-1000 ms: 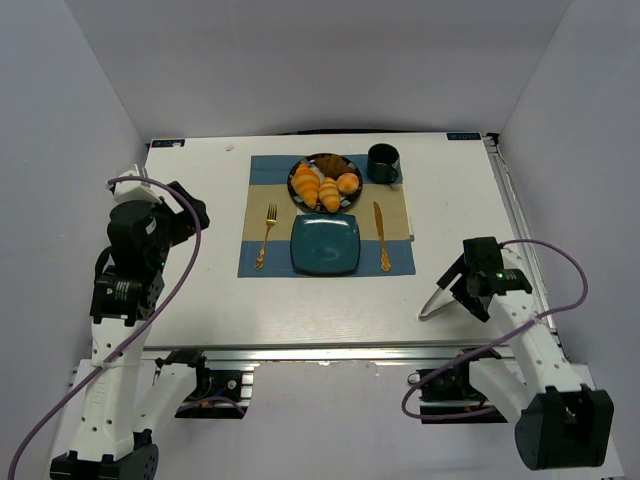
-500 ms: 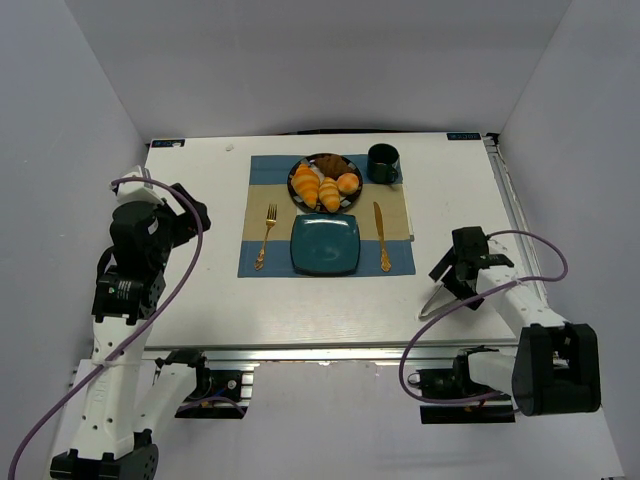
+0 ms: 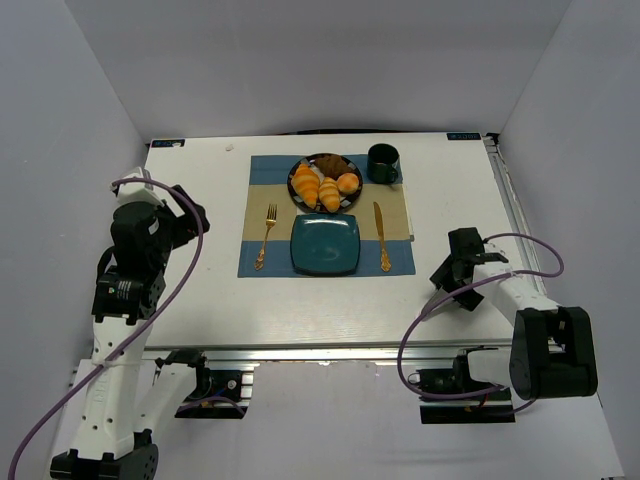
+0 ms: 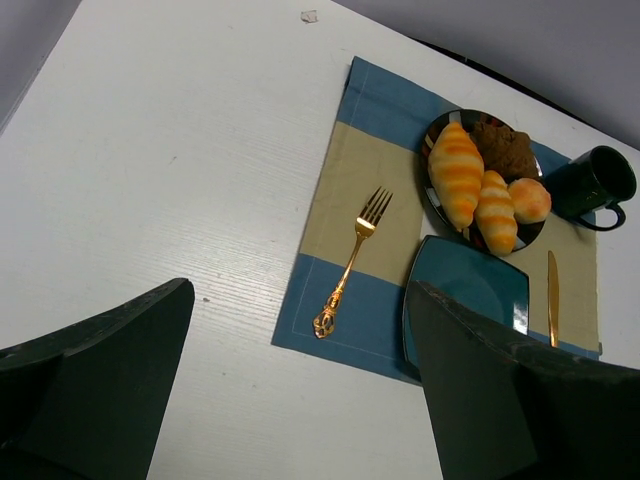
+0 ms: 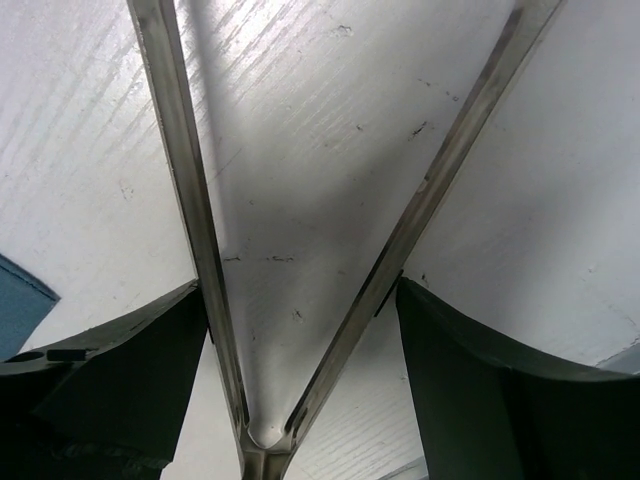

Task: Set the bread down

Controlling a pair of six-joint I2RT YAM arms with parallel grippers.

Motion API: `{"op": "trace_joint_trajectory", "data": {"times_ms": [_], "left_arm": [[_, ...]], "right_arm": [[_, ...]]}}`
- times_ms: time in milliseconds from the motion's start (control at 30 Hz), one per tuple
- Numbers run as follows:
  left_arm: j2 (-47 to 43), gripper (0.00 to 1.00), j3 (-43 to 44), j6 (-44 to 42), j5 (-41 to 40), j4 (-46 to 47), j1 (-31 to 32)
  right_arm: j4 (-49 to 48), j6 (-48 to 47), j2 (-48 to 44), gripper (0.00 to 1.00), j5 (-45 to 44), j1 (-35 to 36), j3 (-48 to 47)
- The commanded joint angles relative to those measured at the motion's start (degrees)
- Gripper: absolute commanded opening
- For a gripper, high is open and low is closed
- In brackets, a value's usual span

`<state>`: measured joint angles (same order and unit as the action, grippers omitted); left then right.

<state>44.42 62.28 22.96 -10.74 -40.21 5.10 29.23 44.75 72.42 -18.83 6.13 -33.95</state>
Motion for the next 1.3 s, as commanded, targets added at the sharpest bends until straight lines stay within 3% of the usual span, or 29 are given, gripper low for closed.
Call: {"op": "trace_joint_trajectory", "data": {"times_ms": [0, 267, 567, 800, 967, 1100, 1267], "left_arm": [[-0.92, 0.98, 0.12, -0.46, -1.21, -0.92, 0.17], [-1.27, 0.98, 0.82, -1.08, -2.26, -1.98, 0.17], [-1.44, 0.98, -0.40, -0.64, -1.92, -1.46, 0.17], [-2.32, 0.98, -2.77, 1.21, 0.46, 0.04, 0.17], [-2.68, 0.98, -3.13, 2.00, 0.99, 0.04, 0.17], [-3.73, 0.98, -3.48, 1.91, 0.20, -0.49, 0.17], [-6.28, 0.98, -4.53, 2.18, -0.33, -1.37, 0.17]], "right_arm": [[-3.92, 2.26, 2.36, 0.78, 1.16, -0.15, 2.84], [-2.97, 3.59, 2.82, 0.59, 2.40, -0.07, 1.79], [15.21, -3.69, -15.09, 0.57, -0.86, 0.02, -12.61], [25.51, -11.96, -18.63, 0.59, 3.08, 0.02, -22.46], [24.65, -16.88, -19.86, 0.58, 10.29, 0.02, -26.07], [20.96, -22.42, -18.38, 0.57, 21.86, 0.28, -28.35], [18.23, -26.03, -14.34, 0.56, 23.58, 2.74, -32.75]]}}
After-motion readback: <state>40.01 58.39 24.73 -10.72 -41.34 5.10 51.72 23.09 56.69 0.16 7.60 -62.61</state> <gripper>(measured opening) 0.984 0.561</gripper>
